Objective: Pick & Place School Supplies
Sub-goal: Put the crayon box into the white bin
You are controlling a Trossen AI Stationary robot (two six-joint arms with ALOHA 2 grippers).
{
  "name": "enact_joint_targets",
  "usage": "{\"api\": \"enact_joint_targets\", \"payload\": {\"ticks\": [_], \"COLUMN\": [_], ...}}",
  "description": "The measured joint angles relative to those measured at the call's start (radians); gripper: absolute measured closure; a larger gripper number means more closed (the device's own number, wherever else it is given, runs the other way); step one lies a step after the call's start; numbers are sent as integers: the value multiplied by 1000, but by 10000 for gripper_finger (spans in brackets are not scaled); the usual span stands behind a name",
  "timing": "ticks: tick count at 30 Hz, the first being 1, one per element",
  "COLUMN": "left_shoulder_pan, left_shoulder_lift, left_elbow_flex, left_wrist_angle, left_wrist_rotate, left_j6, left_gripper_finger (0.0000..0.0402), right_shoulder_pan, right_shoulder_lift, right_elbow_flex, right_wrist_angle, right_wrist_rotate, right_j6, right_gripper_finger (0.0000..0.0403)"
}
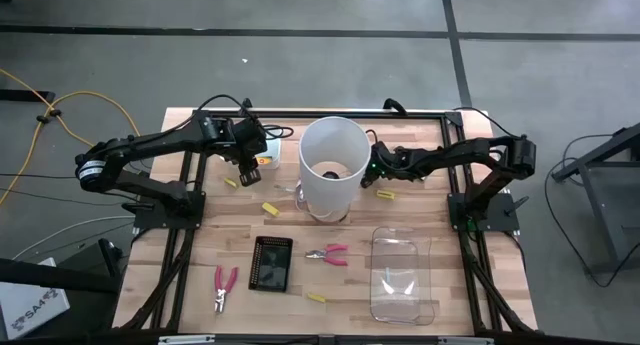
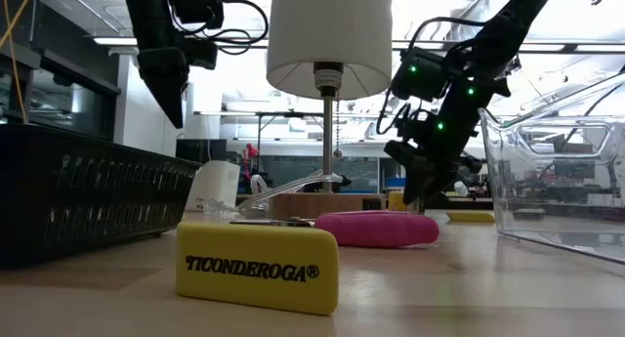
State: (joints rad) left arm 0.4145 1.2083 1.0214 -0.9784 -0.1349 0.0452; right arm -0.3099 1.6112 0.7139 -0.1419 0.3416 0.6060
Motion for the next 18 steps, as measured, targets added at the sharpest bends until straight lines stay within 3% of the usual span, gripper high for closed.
{"api": "enact_joint_targets", "payload": {"ticks": [13,18], "left_shoulder_pan": [0,0], "left_shoulder_lift": [0,0], "left_elbow_flex": [0,0], "left_wrist_angle": [0,0], "left_wrist_rotate": [0,0], "left_j6": [0,0], "left_gripper_finger": [285,285], "right_shoulder_pan": [-19,-20], "right_shoulder_lift": [0,0], "right_elbow_flex": [0,0], "right_wrist_angle": [0,0], "right_wrist_rotate": [35,34], "right_j6": [37,52], "right_gripper_finger": [258,297]}}
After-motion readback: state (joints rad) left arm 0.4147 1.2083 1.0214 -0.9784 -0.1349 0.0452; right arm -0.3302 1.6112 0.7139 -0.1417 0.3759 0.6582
